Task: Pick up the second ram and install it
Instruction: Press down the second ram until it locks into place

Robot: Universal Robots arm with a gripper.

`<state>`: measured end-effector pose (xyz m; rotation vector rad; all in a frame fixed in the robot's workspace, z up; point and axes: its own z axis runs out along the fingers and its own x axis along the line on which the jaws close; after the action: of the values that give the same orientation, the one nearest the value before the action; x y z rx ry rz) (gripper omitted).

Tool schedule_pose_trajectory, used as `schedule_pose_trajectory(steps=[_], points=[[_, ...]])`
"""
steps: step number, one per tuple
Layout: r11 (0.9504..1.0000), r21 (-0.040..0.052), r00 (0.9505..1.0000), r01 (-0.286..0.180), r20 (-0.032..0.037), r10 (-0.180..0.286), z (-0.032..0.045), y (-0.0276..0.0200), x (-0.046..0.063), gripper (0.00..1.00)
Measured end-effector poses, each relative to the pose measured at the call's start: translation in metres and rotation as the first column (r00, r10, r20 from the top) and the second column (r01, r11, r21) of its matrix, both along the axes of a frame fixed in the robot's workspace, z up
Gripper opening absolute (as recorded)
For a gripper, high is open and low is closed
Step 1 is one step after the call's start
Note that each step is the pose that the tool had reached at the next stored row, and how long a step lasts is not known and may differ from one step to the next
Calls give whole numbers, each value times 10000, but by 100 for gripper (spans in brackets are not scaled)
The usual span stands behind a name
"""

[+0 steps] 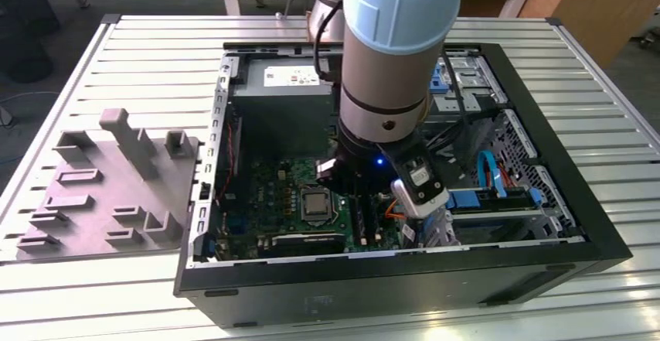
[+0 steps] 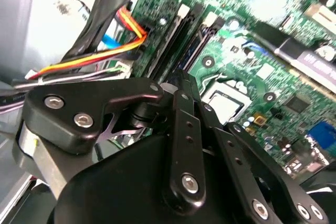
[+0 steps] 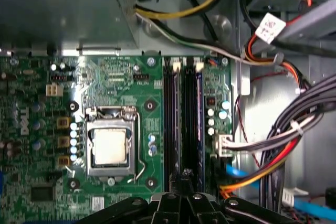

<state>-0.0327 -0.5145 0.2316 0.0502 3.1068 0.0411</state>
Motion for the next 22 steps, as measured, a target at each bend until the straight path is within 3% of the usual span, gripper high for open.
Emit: schedule_pose_trajectory(steps=[4, 13, 19, 22], points=[[10000, -2, 10000, 0, 0, 0, 0, -60, -1, 11], [10000, 0, 10000, 0, 0, 0, -65, -61, 0, 11], [10000, -5, 10000, 0, 0, 0, -66, -61, 0, 11], [10000, -50, 10000, -1, 0, 1, -49, -61, 1, 11]])
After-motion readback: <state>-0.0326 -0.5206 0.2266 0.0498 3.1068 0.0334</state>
